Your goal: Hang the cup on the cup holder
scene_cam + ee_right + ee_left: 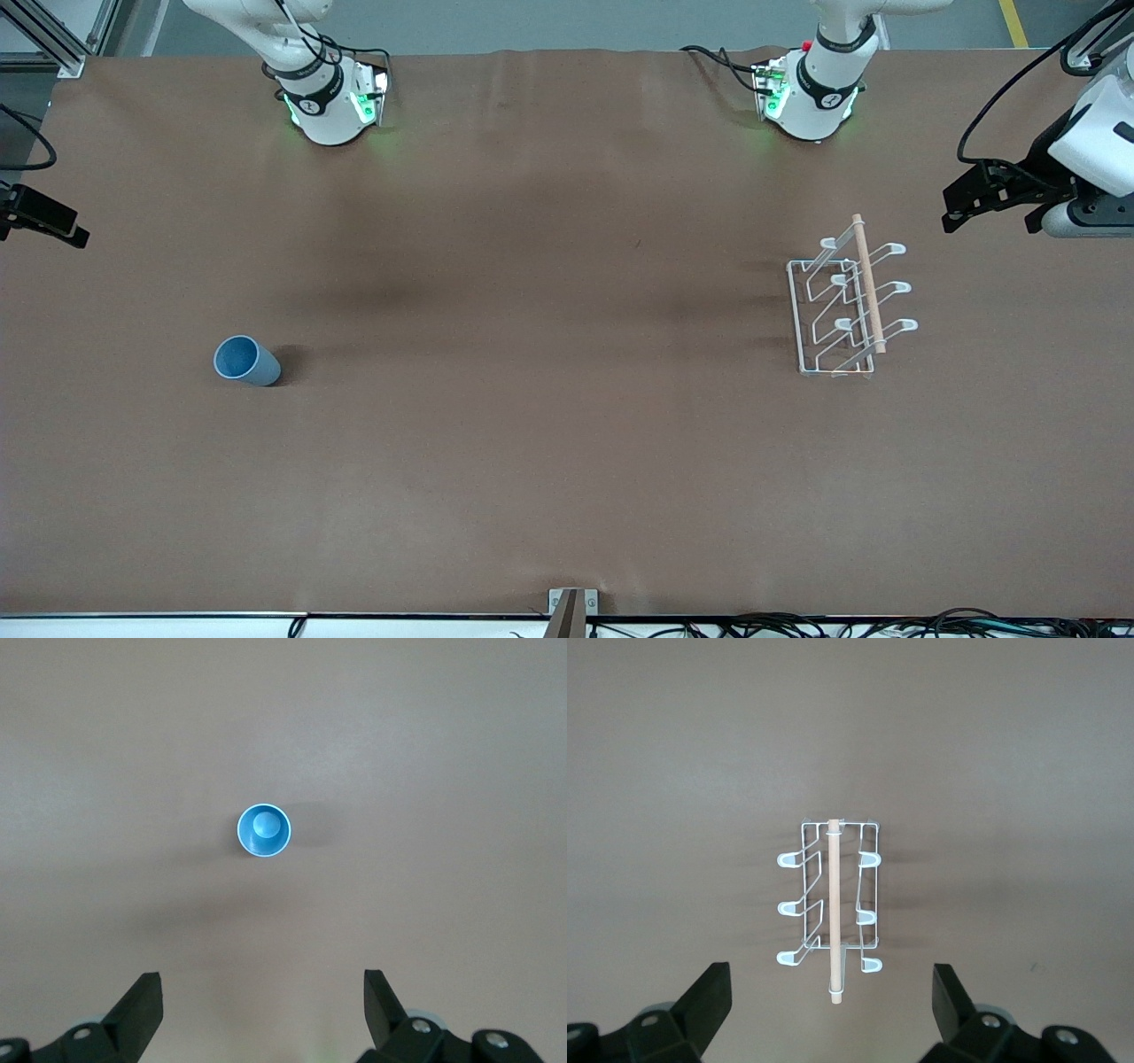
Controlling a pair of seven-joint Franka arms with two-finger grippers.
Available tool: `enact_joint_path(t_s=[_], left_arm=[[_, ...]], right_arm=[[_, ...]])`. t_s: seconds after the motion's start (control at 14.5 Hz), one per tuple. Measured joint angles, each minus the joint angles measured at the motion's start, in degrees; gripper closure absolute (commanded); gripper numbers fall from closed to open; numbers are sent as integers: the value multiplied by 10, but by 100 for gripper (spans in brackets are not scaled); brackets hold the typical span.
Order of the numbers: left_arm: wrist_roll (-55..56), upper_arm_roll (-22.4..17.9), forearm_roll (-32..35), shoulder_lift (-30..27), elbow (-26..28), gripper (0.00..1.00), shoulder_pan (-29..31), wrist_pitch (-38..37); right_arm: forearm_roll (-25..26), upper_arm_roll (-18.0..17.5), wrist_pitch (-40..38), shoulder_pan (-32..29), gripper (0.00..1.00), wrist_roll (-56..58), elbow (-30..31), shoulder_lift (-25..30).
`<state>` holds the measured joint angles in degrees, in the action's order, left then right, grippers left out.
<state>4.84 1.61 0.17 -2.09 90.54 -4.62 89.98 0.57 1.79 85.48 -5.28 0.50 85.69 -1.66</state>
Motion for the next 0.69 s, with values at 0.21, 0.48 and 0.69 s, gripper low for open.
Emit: enact_joint_path(t_s=[0.21, 0.48, 0.69], left_arm=[[0, 0, 0, 0, 1, 0, 0, 3], [0, 0, 0, 0, 2, 0, 0, 4], [0, 0, 0, 0, 3, 0, 0, 4]], right_arm=[[0, 0, 0, 0, 0, 0, 0, 0], [0, 0, 0, 0, 0, 0, 0, 0], [0, 0, 0, 0, 0, 2, 0, 0]])
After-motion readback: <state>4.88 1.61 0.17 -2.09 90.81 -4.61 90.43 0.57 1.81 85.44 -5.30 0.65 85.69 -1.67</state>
